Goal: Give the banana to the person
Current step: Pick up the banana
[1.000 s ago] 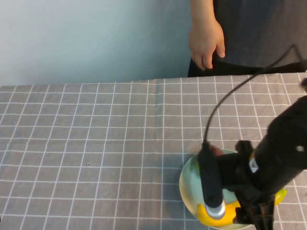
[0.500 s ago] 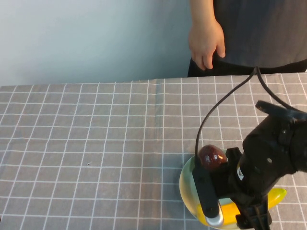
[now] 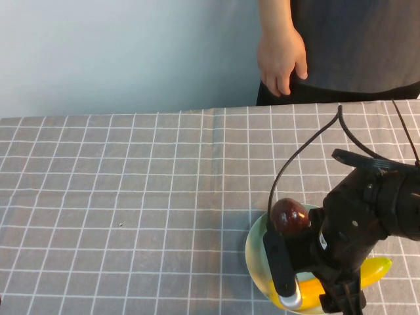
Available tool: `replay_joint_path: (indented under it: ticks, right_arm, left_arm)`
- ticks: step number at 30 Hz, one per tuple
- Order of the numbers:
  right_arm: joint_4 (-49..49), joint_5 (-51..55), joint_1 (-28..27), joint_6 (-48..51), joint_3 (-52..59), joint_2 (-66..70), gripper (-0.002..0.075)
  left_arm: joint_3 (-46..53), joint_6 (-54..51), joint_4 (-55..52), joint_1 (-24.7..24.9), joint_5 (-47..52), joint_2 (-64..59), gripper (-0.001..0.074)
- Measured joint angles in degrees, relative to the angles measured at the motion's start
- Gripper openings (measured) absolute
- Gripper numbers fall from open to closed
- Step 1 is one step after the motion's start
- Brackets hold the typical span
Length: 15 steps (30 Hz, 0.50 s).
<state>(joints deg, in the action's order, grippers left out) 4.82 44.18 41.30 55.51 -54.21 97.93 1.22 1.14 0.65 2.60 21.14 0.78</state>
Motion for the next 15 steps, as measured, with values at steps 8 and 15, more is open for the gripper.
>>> replay_joint_path:
  ticks: [8,15]
  right_arm:
    - [0.6,-2.7,-0.2,-0.2,0.0,3.1,0.0579]
    - [1.0,-3.4,-0.2,-0.2,0.0,4.2,0.0578]
  left_arm:
    - [0.0,0.0,0.0,0.0,0.0,0.0,-0.0004]
    - [0.0,0.0,0.0,0.0,0.0,0.0,-0.0004]
